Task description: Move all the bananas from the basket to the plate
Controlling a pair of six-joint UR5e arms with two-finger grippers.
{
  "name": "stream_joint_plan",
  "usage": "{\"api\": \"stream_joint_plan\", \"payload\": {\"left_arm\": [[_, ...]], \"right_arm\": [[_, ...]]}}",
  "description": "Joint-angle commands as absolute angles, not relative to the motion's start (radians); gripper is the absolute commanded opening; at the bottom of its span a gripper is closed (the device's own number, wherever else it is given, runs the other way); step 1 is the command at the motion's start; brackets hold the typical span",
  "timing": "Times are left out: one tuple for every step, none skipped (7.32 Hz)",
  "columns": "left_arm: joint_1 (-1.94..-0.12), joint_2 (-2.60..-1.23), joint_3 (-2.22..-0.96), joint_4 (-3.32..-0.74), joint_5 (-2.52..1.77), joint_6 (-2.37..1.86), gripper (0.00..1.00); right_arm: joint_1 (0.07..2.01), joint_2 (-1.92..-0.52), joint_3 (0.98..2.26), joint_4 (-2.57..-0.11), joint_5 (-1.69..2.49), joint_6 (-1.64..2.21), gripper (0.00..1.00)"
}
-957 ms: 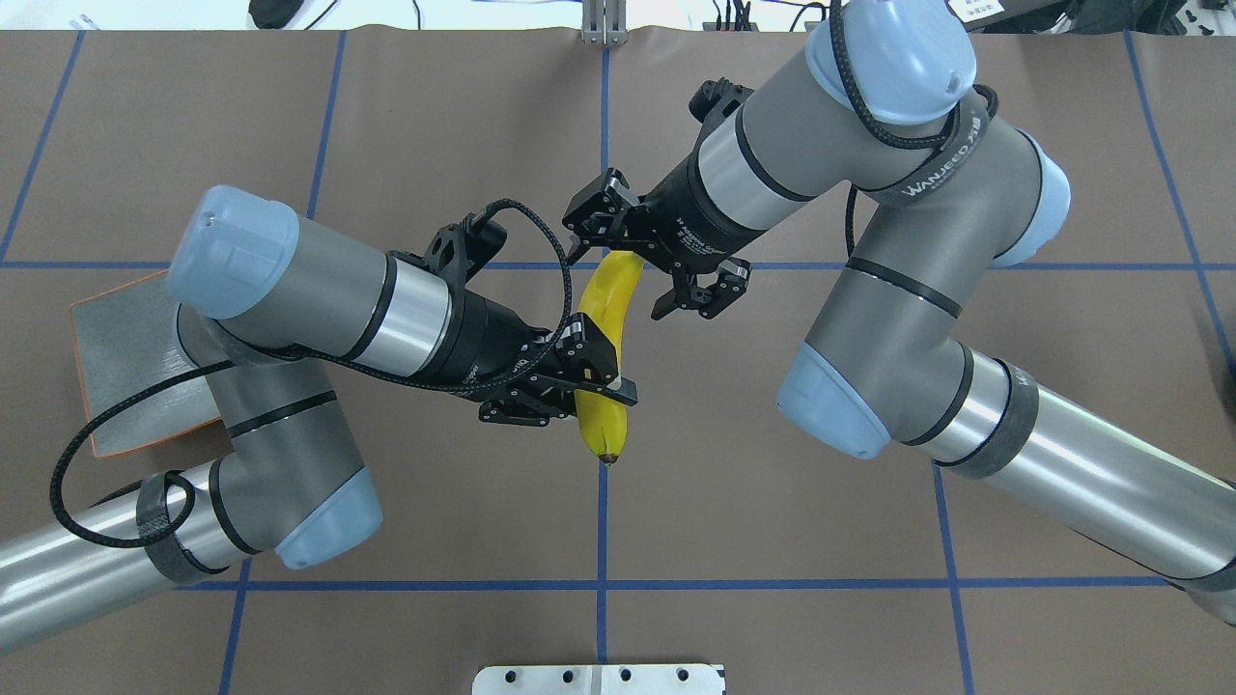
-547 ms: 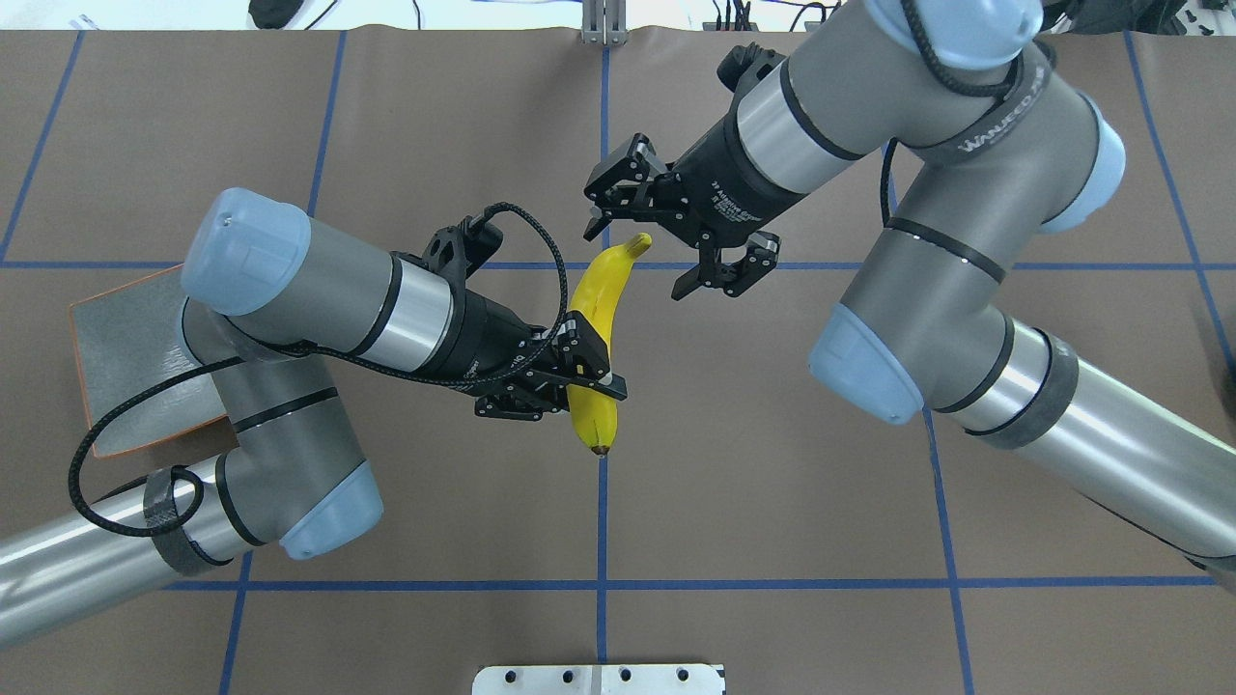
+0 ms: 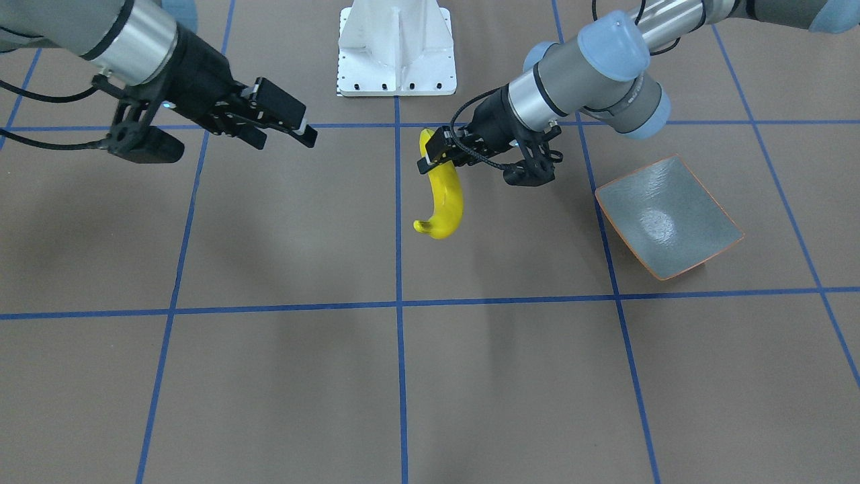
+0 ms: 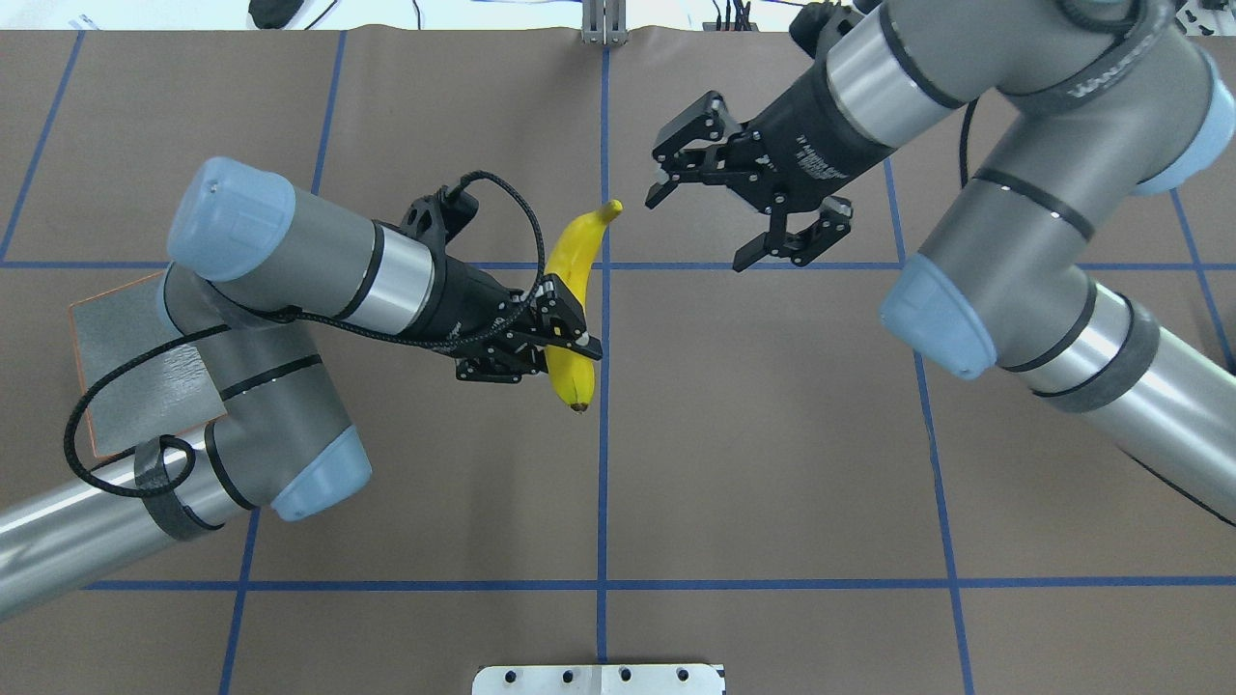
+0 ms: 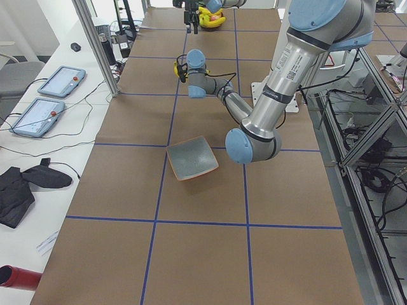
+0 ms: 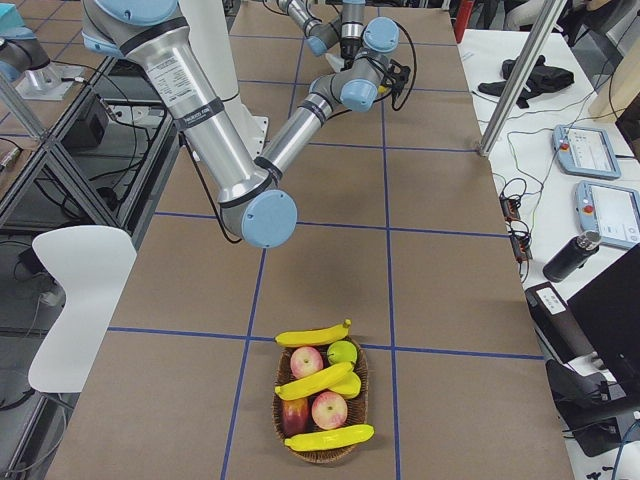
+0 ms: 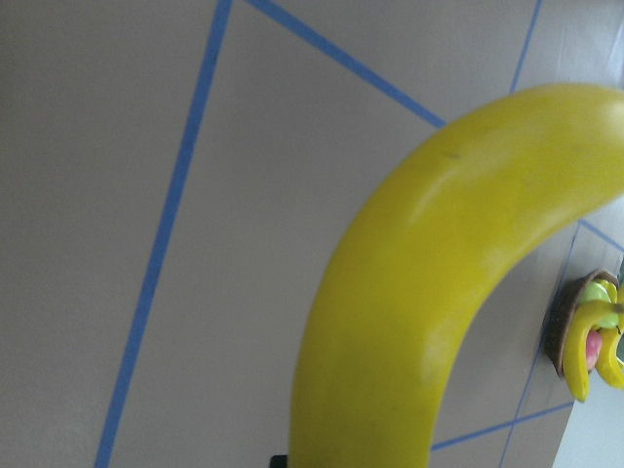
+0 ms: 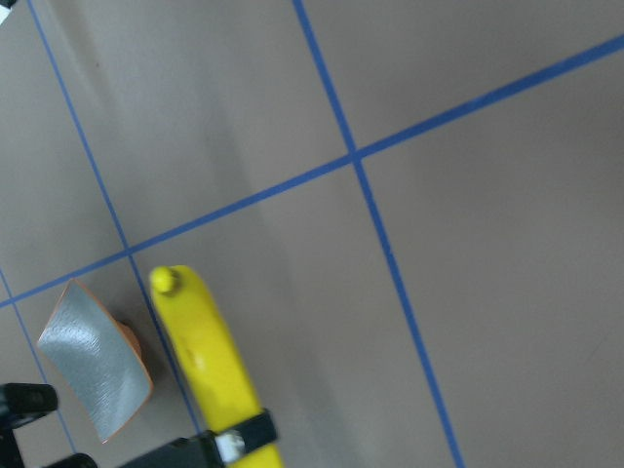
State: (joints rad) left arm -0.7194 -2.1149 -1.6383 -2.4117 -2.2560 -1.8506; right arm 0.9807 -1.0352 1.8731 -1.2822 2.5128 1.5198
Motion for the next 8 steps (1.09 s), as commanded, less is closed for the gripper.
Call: {"api": "stream_joint_plan", "payload": {"left_arm": [[-0.829, -1.960, -1.690, -2.353, -2.368, -1.855, 0.00], [-0.889, -1.854, -1.750, -2.342, -2.396, -1.855, 0.00], [-0.931, -1.765, -1.787, -2.342, -2.401, -1.855, 0.00], [-0.955, -1.703, -1.789, -2.342, -2.396, -1.855, 0.00], [-0.951, -1.628, -1.787, -2.342, -2.376, -1.844, 0.00], [-0.940, -1.585, -1.789, -2.344, -2.346, -1.839, 0.00], [-0.936, -1.553, -1.789, -2.344, -2.344, -1.836, 0.00], [-0.930, -1.524, -1.787, -2.344, -2.344, -1.816, 0.00]], "right_arm": [[1.029, -1.103, 1.864, -1.284, 2.510, 1.370, 1.00], [1.037, -1.111, 1.856, -1.284, 2.508, 1.355, 1.00], [1.045, -1.117, 1.849, -1.284, 2.504, 1.324, 1.00], [1.043, -1.126, 1.845, -1.285, 2.487, 1.304, 1.00], [1.043, -1.126, 1.833, -1.285, 2.482, 1.284, 1.00], [1.042, -1.126, 1.832, -1.285, 2.477, 1.282, 1.00], [1.039, -1.126, 1.830, -1.285, 2.471, 1.282, 1.00], [1.039, -1.124, 1.819, -1.284, 2.468, 1.281, 1.00]]}}
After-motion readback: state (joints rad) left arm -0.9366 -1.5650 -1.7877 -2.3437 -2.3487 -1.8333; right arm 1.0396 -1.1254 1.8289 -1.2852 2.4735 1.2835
